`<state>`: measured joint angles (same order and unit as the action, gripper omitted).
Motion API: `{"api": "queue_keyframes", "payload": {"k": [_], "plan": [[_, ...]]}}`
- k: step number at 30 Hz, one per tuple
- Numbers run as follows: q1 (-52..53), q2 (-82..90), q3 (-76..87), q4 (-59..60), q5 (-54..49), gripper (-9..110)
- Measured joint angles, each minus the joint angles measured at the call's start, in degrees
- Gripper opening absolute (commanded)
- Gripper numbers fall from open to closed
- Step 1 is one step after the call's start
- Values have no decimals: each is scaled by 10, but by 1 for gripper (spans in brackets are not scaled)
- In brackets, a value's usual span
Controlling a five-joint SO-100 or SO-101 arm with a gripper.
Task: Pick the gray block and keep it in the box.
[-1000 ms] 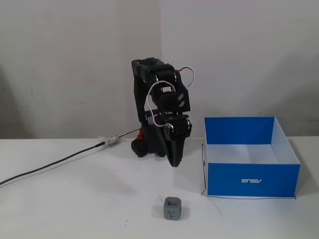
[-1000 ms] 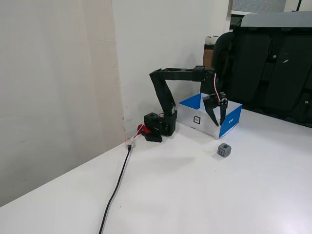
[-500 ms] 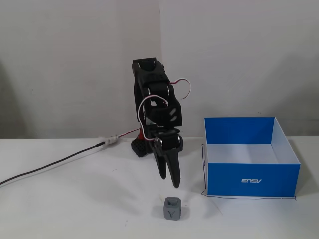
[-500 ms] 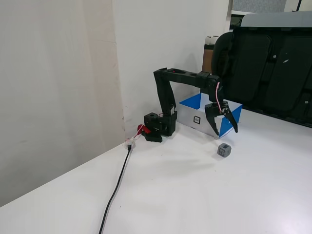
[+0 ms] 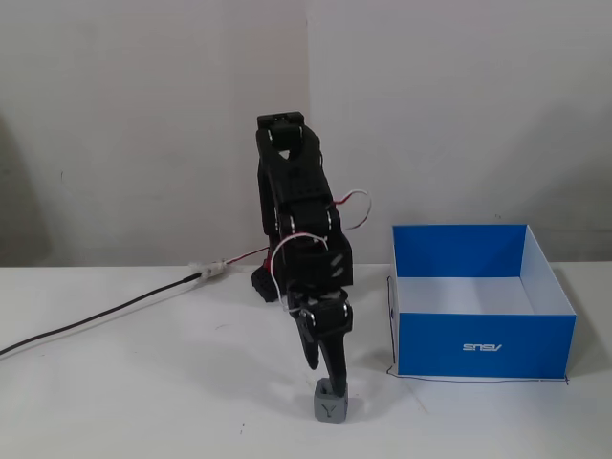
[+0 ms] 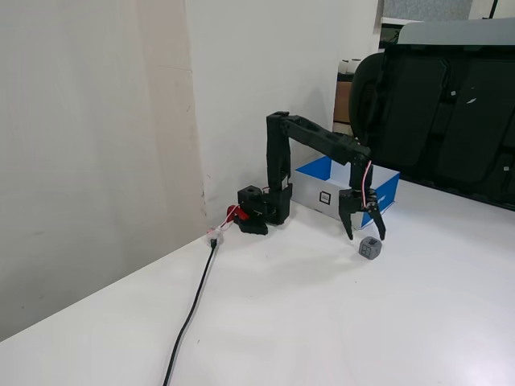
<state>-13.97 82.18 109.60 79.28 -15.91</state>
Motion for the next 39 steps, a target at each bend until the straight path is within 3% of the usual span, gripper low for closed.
{"api": "queue_keyframes", "payload": {"k": [26,28,30,39], "plan": [[1,-61,-51,-4,0,29],[2,-61,-37,-12,0,10],[2,-61,-33,-18,-3,0],[2,-51,-33,9,0,0]]}}
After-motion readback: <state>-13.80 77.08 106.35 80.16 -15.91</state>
